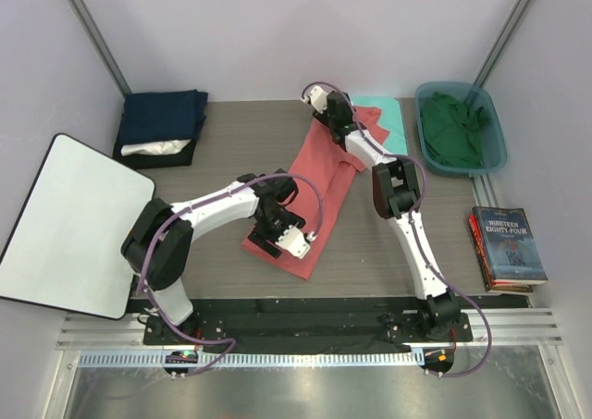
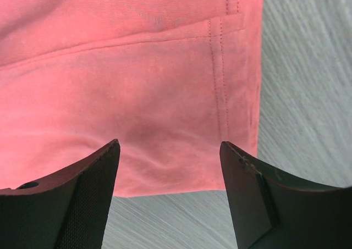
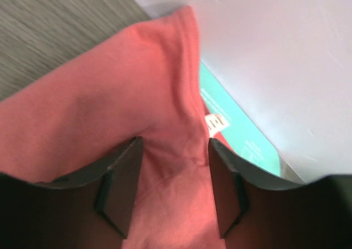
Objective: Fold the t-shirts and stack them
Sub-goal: Fold the tshirt
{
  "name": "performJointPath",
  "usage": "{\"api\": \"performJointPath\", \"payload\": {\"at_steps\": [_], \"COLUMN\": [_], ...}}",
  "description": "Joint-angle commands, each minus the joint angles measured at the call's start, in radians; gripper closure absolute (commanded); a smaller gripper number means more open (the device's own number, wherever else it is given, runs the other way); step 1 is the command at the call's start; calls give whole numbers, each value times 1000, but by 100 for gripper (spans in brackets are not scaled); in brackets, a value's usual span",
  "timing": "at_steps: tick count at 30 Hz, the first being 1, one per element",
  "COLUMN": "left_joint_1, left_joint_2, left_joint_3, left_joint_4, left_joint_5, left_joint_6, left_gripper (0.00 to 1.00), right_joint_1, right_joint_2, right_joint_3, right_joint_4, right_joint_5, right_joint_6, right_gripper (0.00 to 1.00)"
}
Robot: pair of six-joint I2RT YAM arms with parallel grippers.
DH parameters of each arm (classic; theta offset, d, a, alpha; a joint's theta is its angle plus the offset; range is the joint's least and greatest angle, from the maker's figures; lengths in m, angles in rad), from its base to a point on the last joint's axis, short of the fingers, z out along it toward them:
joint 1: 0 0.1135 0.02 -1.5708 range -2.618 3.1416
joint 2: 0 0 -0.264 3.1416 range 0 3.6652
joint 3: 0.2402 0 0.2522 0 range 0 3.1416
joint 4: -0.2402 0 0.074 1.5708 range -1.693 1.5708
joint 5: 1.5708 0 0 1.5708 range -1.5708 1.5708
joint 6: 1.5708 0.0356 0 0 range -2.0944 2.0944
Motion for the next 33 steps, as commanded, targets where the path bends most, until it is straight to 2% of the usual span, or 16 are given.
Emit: {"api": "performJointPath", "payload": {"at_steps": [1,3,7,9,12,13,15,16,17,18,19,20,23,28,33], "left_joint_1": [-6,-6,-7,-4,40,60,131,154,200,232,264,324,405,505,547], "left_joint_2": [-95,-117,-204,-238,-293,-308,-342,-347,-351,-358,-356,-358,-355,-388,-399], "left_joint_3": [38,41,18,-20,-77,-95,-146,-166,-201,-207,-209,-203,-204,-220,-226], "left_joint_4": [-37,-53,-31,79,269,325,459,549,589,610,614,610,590,617,631], "left_joint_5": [69,87,106,53,-69,-105,-211,-257,-315,-366,-370,-373,-383,-387,-388], "left_joint_6": [-68,-75,-92,-173,-320,-368,-478,-514,-554,-619,-660,-692,-782,-920,-948], "left_gripper": [25,24,23,23,28,28,32,39,51,78,92,100,100,100,100], "right_joint_1": [7,7,7,8,7,8,14,22,30,46,54,63,112,229,364], "right_joint_2": [-171,-244,-420,-471,-574,-594,-644,-655,-675,-684,-692,-701,-718,-718,-689], "right_joint_3": [-169,-267,-363,-406,-438,-443,-468,-482,-498,-542,-567,-594,-694,-728,-700], "right_joint_4": [210,245,263,246,107,-20,-133,-221,-260,-286,-323,-334,-374,-460,-552], "right_joint_5": [105,127,173,190,112,75,-51,-78,-106,-141,-158,-172,-265,-403,-471], "right_joint_6": [99,114,148,168,218,234,260,262,262,263,263,262,266,226,182], "right_gripper": [38,34,31,30,30,32,45,60,88,97,99,99,99,99,99]}}
